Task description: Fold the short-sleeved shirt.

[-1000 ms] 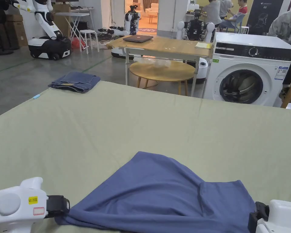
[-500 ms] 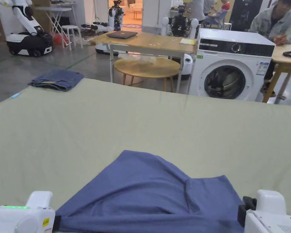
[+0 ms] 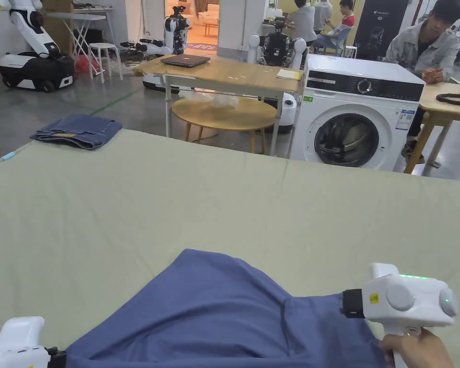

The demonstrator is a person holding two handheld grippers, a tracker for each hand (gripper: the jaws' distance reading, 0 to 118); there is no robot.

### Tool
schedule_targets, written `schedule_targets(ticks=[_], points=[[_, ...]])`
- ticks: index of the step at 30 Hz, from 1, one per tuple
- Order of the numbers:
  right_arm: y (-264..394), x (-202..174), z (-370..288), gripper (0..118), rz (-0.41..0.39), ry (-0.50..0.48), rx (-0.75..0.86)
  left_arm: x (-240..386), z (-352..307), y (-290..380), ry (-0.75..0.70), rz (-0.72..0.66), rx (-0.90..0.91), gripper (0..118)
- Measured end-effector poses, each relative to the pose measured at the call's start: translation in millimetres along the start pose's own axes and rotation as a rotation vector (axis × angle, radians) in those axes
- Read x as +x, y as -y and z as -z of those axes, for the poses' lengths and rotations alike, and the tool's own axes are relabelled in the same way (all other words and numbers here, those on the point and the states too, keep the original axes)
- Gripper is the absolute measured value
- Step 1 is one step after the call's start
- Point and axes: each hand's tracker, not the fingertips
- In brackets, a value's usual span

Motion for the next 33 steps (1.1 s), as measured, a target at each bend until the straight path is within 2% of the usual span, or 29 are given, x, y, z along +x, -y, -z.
schedule_targets(ticks=[4, 6, 7, 8, 9, 11, 14, 23, 26, 33], points=[[0, -13, 35, 67, -0.029, 0.018, -0.114, 0, 2, 0, 0.002, -0.021, -0.002, 0], [2, -19, 34, 54, -0.047, 0.033, -0.088, -1, 2, 0, 0.004, -0.028, -0.001, 0], [2, -22, 30, 41, -0.057, 0.047, -0.062, -1, 2, 0, 0.005, -0.028, -0.002, 0], [1, -24, 28, 13, -0.064, 0.026, -0.058, 1, 2, 0, 0.002, -0.027, 0.0, 0], [-1, -25, 27, 0, -0.07, 0.002, -0.053, 2, 1, 0, 0.003, -0.027, 0.003, 0], [-1, -28, 24, 0, -0.076, 0.034, -0.051, 2, -1, -3, 0.009, -0.028, 0.008, 0], [1, -28, -1, 0, -0.073, 0.057, 0.074, 2, -9, -7, 0.023, -0.032, 0.045, 0], [-10, 6, -113, 0, 0.019, 0.092, 0.342, 18, -56, -59, 0.106, -0.034, 0.222, 0], [-20, 18, -155, 0, 0.027, 0.101, 0.432, 30, -75, -100, 0.147, -0.018, 0.289, 0], [-63, 42, -244, 0, 0.043, 0.198, 0.625, 83, -127, -222, 0.181, 0.021, 0.434, 0]])
